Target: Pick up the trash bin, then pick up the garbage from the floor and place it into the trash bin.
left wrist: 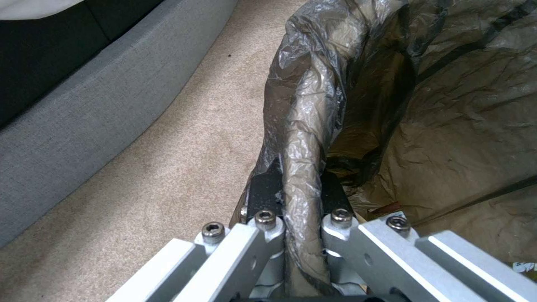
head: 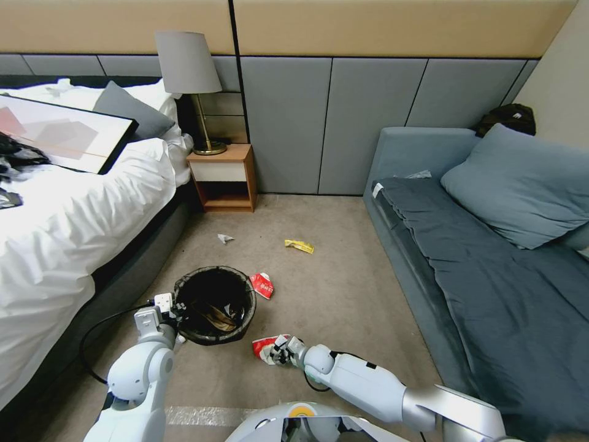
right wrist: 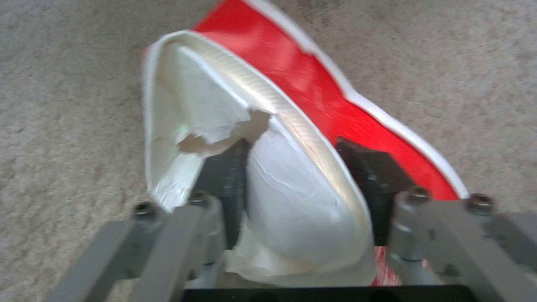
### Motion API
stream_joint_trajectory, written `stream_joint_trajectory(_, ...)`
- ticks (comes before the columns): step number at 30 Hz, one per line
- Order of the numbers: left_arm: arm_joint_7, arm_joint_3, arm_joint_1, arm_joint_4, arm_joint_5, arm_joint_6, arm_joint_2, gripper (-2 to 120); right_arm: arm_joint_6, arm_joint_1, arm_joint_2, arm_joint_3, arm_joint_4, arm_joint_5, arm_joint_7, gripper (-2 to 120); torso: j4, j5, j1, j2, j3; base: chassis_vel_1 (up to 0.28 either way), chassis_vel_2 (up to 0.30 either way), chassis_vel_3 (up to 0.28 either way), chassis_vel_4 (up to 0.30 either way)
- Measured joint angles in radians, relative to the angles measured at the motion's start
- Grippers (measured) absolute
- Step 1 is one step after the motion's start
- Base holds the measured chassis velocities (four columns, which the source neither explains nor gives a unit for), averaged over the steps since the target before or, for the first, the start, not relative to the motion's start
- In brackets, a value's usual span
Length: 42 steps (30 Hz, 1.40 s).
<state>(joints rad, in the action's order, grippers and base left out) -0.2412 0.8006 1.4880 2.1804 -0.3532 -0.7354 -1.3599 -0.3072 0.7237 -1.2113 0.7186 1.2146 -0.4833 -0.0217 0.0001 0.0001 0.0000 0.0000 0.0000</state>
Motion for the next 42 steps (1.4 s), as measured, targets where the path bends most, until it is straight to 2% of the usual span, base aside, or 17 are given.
stream_joint_trajectory(1, 0.000, 0.000, 0.000, 0.000, 0.000, 0.000, 0.000, 0, 0.000, 0.000, 0.000, 0.000, 0.000, 0.000, 0.000, 36, 0.0000, 0.0000, 0.000, 0.000, 0.000, 0.000, 0.000, 0.000, 0.000)
stream_joint_trajectory(3, 0.000, 0.000, -0.002, 0.002, 0.000, 0.000, 0.001, 0, -0.001, 0.000, 0.002, -0.001, 0.001, 0.000, 0.002, 24, -0.0001, 0.0000, 0.000, 0.000, 0.000, 0.000, 0.000, 0.000, 0.000)
stream_joint_trajectory(5, -0.001, 0.000, -0.002, 0.003, 0.000, 0.000, 0.001, 0, -0.002, 0.000, 0.004, -0.001, 0.003, 0.000, 0.002, 21, -0.0001, 0.0000, 0.000, 0.000, 0.000, 0.000, 0.000, 0.000, 0.000)
stream_joint_trajectory(8, -0.001, 0.000, -0.004, 0.003, -0.001, 0.000, 0.002, 0, -0.004, 0.000, 0.012, -0.001, 0.013, 0.000, 0.002, 7, 0.0000, 0.0000, 0.000, 0.000, 0.000, 0.000, 0.000, 0.000, 0.000)
stream_joint_trajectory(11, -0.002, 0.000, -0.006, 0.003, -0.001, 0.000, 0.003, 0, -0.005, -0.004, 0.019, -0.001, 0.019, -0.001, 0.001, 0, -0.0001, -0.0001, 0.000, 0.000, 0.000, 0.000, 0.000, 0.000, 0.000)
stream_joint_trajectory(30, -0.003, -0.004, -0.001, 0.031, -0.003, 0.000, 0.012, 0, -0.019, -0.011, 0.049, -0.040, 0.064, -0.018, -0.009, 0, 0.0000, 0.0000, 0.000, 0.000, 0.000, 0.000, 0.000, 0.000, 0.000)
stream_joint_trajectory(37, -0.002, -0.006, 0.014, 0.125, -0.020, 0.000, 0.015, 0, -0.030, -0.014, 0.092, -0.056, 0.108, -0.036, -0.021, 0, -0.0001, 0.0001, 0.000, 0.000, 0.000, 0.000, 0.000, 0.000, 0.000)
stream_joint_trajectory(39, -0.002, -0.008, 0.027, 0.178, -0.029, 0.000, 0.015, 0, -0.032, -0.014, 0.111, -0.068, 0.131, -0.043, -0.024, 0, -0.0001, 0.0003, 0.000, 0.000, 0.000, 0.000, 0.000, 0.000, 0.000)
stream_joint_trajectory(42, -0.002, -0.008, 0.036, 0.203, -0.030, 0.000, 0.015, 0, -0.037, -0.014, 0.130, -0.084, 0.162, -0.055, -0.033, 0, -0.0001, 0.0002, 0.000, 0.000, 0.000, 0.000, 0.000, 0.000, 0.000)
